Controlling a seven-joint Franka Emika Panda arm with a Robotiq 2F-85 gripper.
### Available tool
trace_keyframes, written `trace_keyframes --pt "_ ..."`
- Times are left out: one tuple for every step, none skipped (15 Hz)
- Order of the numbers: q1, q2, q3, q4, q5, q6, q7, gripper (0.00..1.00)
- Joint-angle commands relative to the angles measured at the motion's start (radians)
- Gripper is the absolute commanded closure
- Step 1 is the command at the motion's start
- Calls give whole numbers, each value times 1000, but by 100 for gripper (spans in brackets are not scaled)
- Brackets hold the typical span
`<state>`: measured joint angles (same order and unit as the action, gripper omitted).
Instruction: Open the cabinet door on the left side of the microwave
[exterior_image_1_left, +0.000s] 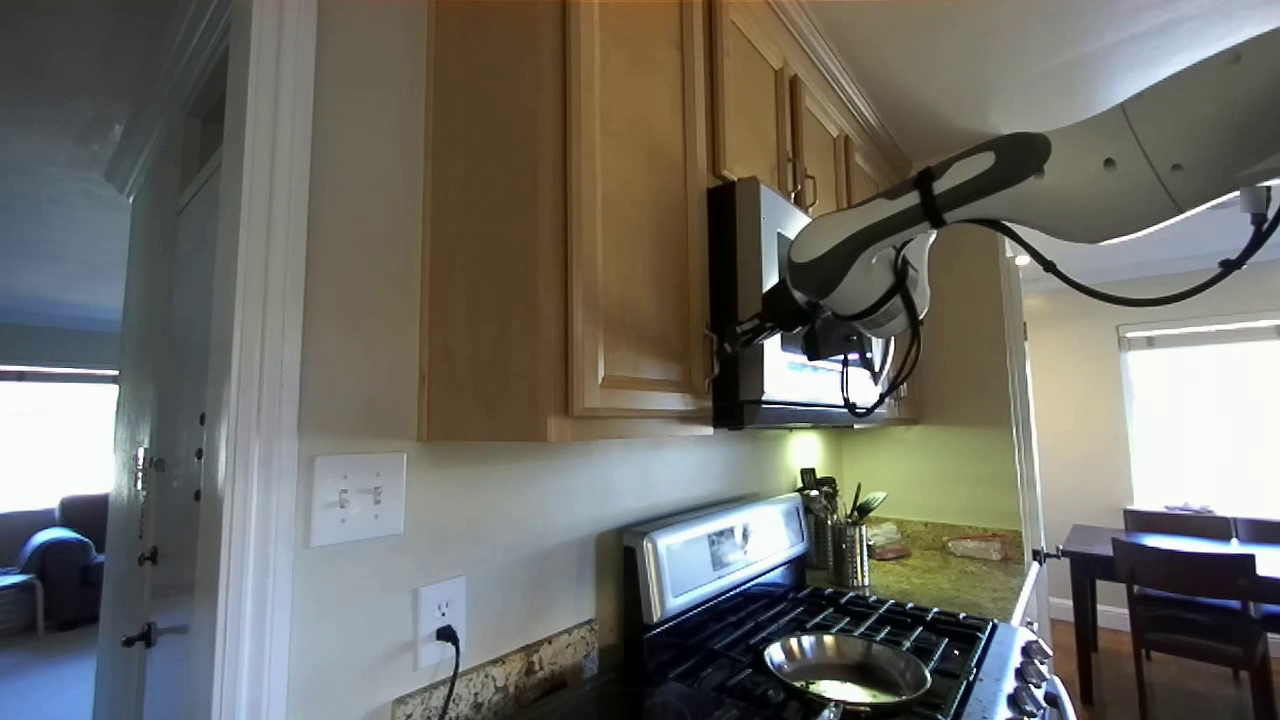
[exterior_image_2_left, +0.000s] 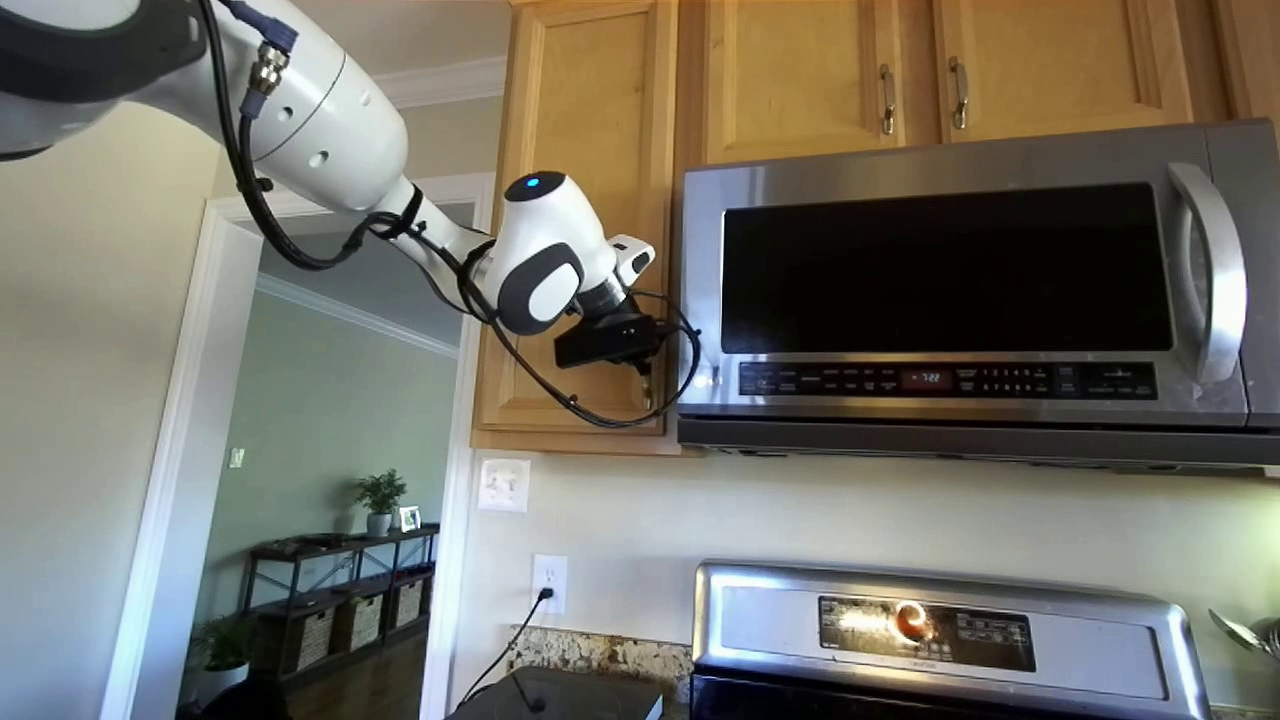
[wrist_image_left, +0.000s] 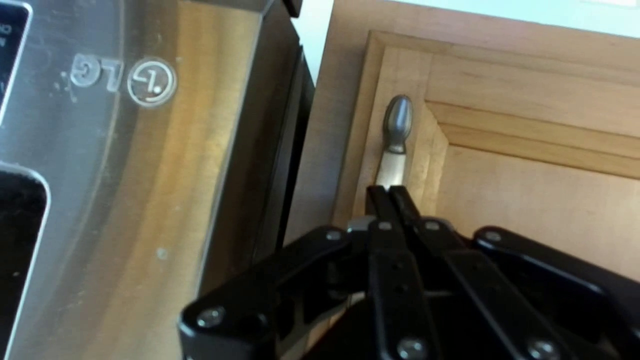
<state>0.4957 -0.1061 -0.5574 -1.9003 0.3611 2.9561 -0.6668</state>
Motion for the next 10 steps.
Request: trace_keyframes --pt "20 -32 -4 -25 25 -30 -65 95" --pt "21 -41 -1 -34 22 -33 -77 93" --pt "21 -53 4 -49 12 -30 -91 94" --pt "22 -69 10 -69 2 -32 -107 93" --pt "25 -94 19 -97 -3 -33 -128 93" --pt "27 -115 29 -118 -5 -31 -147 94" --pt "30 -148 40 -150 -2 -32 -169 94" --pt "34 -176 50 -176 0 -38 -192 94" --pt "39 -211 61 -209 0 -40 -217 94" --pt "42 -240 72 -236 -7 -42 -233 93"
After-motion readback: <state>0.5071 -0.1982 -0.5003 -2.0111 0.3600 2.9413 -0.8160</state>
